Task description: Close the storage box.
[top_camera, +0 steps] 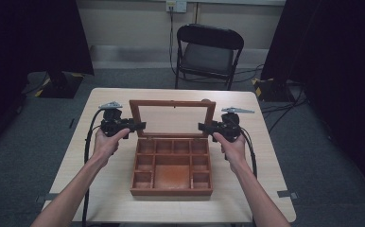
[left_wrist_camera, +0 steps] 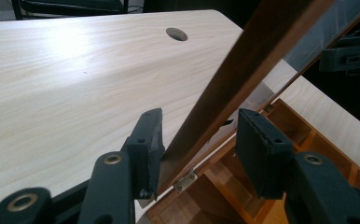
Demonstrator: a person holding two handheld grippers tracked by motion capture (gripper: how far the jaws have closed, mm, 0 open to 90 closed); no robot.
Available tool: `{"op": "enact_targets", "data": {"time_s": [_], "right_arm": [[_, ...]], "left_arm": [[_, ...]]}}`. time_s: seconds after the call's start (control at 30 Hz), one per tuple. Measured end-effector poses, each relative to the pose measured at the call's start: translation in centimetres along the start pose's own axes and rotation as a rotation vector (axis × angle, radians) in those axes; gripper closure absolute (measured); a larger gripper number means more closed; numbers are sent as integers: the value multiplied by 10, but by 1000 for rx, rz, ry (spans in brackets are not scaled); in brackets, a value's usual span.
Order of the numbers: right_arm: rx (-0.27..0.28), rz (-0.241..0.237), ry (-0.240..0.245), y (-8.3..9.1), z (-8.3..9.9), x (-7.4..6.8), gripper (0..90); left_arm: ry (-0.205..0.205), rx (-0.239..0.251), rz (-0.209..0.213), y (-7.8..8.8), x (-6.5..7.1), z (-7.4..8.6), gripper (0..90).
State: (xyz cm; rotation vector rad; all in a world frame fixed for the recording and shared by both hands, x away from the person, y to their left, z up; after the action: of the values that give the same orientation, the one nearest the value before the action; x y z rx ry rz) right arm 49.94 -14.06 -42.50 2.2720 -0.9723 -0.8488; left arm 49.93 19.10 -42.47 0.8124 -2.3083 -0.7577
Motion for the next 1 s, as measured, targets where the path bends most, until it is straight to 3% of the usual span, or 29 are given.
{"op": "enact_targets", "data": {"time_s": [0.2,0.67,1.0], "right_arm": [[-6,3,-28,4,6,-1,431],[-26,9,-15,7,16,-3,399],[-43,10,0,8,20,-8,375]], "left_arm": [[-12,-6,1,2,4,2,504],[-29,-21,6,6,10,10,478],[-2,-15,2,8,14,16,382]]}}
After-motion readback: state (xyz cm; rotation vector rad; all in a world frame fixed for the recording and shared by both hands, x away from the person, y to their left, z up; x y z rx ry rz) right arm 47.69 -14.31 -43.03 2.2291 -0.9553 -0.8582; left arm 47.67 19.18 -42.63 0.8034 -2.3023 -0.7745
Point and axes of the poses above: each handheld gripper's, and its own axes: y roughly backward along the jaws, z roughly out of its underside, x roughly to its right, the point moved 5 cm from there along -y, roughly forward along the jaws, and after that the axes turned 14 degrees about -x, right-handed, at the moved point
